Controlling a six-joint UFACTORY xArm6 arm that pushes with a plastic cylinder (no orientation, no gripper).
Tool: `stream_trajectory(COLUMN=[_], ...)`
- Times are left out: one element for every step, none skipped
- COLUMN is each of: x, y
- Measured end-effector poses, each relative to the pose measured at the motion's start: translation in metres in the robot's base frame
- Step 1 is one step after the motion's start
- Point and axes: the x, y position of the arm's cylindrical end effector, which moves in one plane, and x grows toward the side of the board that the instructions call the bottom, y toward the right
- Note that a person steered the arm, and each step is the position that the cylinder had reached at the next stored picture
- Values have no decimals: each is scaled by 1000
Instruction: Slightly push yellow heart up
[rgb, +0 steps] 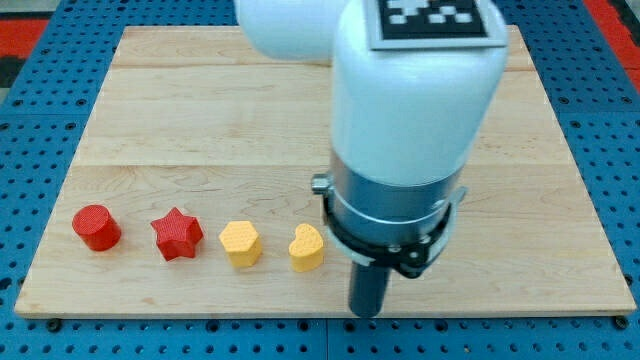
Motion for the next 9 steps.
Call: stream_trajectory(x=[-42, -102, -107, -48, -4, -26, -81, -95, -110], y=[-22, -25, -26, 44, 32, -64, -64, -31, -31])
